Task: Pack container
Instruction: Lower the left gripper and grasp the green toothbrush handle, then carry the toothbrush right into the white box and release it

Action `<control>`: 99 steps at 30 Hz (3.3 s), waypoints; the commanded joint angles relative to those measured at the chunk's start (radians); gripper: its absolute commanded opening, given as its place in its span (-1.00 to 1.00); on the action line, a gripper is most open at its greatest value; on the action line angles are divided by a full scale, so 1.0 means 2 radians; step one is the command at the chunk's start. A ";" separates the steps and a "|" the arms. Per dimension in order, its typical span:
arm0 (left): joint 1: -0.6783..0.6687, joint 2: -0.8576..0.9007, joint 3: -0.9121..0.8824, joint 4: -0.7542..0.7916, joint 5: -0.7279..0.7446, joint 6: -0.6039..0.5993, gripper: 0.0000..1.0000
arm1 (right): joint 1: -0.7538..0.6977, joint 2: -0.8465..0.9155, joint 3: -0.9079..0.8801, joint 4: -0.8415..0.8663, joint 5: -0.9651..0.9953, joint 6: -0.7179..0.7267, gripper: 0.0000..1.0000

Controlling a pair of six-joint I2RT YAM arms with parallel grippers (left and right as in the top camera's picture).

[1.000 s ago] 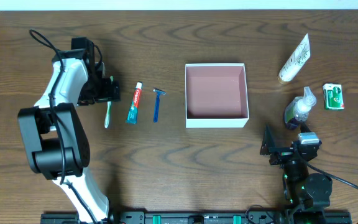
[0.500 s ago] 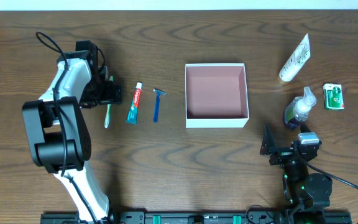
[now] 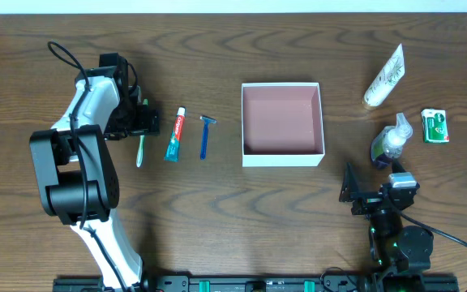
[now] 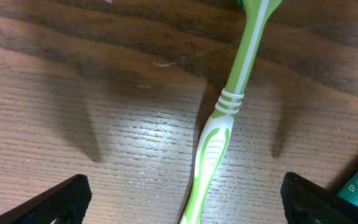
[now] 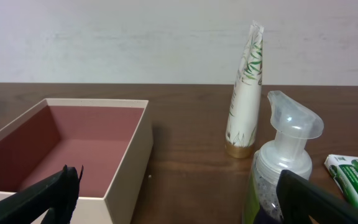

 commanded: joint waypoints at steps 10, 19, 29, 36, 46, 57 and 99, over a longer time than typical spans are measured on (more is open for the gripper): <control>0.000 0.008 -0.024 0.017 0.000 0.008 0.97 | 0.000 -0.003 -0.001 -0.002 0.002 -0.006 0.98; 0.000 0.008 -0.024 0.022 0.006 0.008 0.97 | 0.000 -0.003 -0.001 -0.002 0.002 -0.006 0.99; 0.000 0.008 -0.037 0.026 0.007 0.006 0.98 | 0.000 -0.003 -0.001 -0.002 0.002 -0.006 0.99; 0.000 0.008 -0.040 0.029 0.007 0.006 0.99 | 0.000 -0.003 -0.001 -0.002 0.002 -0.006 0.99; 0.000 0.008 -0.040 0.037 0.007 0.006 -0.19 | 0.000 -0.003 -0.001 -0.002 0.002 -0.006 0.98; 0.000 0.001 -0.032 0.041 0.007 -0.021 -0.88 | 0.000 -0.003 -0.001 -0.002 0.002 -0.006 0.99; -0.371 -0.139 0.030 0.122 -0.007 -0.206 -0.88 | 0.000 -0.002 -0.001 -0.002 0.002 -0.006 0.99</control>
